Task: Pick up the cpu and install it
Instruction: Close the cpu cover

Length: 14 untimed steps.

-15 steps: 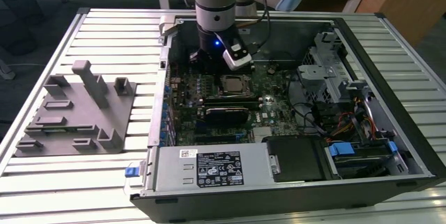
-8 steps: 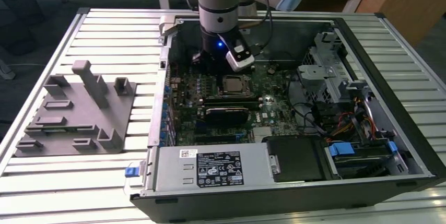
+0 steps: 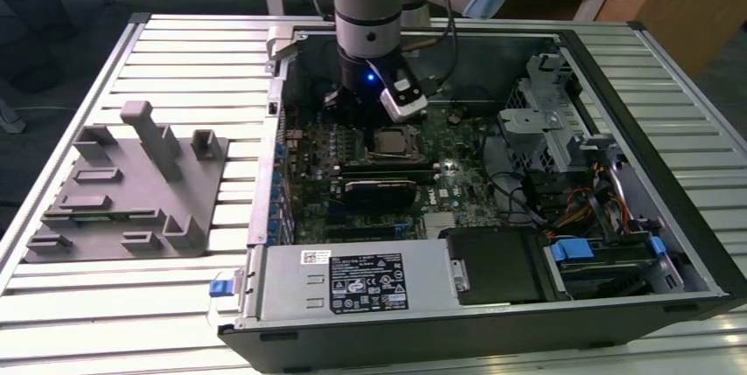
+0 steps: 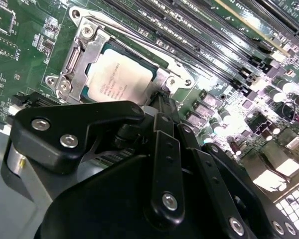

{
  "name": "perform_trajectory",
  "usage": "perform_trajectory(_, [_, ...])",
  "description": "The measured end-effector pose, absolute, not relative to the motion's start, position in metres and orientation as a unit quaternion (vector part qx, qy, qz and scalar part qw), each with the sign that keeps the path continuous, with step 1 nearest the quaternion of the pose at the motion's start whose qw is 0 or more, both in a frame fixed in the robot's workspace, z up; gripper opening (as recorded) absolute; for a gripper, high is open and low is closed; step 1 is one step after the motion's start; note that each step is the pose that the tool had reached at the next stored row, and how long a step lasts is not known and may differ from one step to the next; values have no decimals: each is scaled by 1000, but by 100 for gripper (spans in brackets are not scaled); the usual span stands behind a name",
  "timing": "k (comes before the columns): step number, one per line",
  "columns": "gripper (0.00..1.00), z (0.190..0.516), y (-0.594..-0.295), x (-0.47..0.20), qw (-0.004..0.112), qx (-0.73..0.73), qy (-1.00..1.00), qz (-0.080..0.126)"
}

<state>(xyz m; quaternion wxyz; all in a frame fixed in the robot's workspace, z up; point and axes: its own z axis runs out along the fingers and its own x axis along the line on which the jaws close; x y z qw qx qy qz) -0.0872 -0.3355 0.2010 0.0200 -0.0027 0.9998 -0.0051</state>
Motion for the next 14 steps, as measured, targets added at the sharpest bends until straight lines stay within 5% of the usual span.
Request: perform_trajectory(14, [11, 200, -336, -79, 20, -3, 1000, -5])
